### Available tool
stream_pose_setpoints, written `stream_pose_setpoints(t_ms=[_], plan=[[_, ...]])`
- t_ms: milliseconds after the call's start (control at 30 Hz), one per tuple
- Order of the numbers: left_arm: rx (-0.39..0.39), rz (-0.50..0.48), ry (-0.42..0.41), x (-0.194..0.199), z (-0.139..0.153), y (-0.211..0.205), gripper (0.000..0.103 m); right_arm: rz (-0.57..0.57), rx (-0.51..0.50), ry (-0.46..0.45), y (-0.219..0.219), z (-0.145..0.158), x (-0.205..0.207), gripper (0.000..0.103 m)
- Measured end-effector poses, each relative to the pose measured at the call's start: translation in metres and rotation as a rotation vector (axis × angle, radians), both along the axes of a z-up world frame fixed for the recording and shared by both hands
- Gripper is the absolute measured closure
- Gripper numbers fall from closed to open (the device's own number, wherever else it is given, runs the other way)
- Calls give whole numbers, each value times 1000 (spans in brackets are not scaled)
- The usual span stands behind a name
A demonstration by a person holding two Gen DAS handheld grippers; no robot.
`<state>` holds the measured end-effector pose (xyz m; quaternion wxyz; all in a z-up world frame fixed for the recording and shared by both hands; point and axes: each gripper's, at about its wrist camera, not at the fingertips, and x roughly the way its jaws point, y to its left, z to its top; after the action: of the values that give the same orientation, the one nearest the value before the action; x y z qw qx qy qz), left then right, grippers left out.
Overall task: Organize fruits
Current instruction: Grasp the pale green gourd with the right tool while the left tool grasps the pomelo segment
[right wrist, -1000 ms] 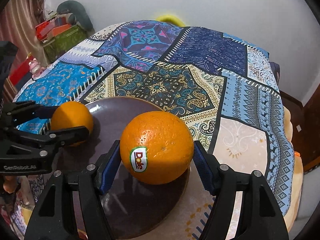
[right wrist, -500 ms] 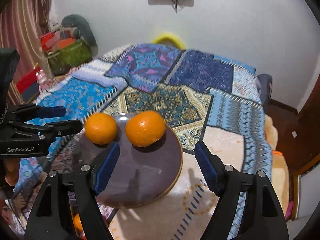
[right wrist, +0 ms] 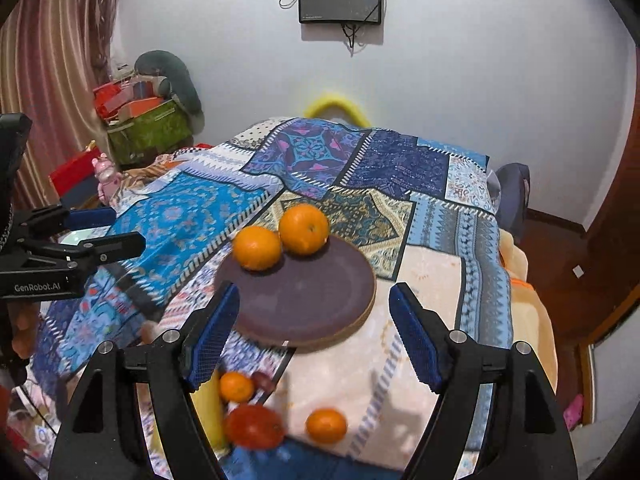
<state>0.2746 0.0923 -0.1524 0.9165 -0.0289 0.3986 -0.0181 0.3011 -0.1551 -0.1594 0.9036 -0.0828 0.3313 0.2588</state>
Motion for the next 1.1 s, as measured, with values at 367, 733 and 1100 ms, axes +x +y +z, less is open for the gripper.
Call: stream_pose_setpoints(t_ms=[367, 733, 1100], plan=[[-16, 22, 73, -44, -29, 13, 20, 13, -16, 23, 5, -12, -45, 28], [-15, -28, 186, -63, -89, -5, 20, 86, -43, 99, 28, -44, -67, 41], [-19, -34, 241, -60, -130, -17, 20, 149, -38, 237, 51, -85, -62, 70]])
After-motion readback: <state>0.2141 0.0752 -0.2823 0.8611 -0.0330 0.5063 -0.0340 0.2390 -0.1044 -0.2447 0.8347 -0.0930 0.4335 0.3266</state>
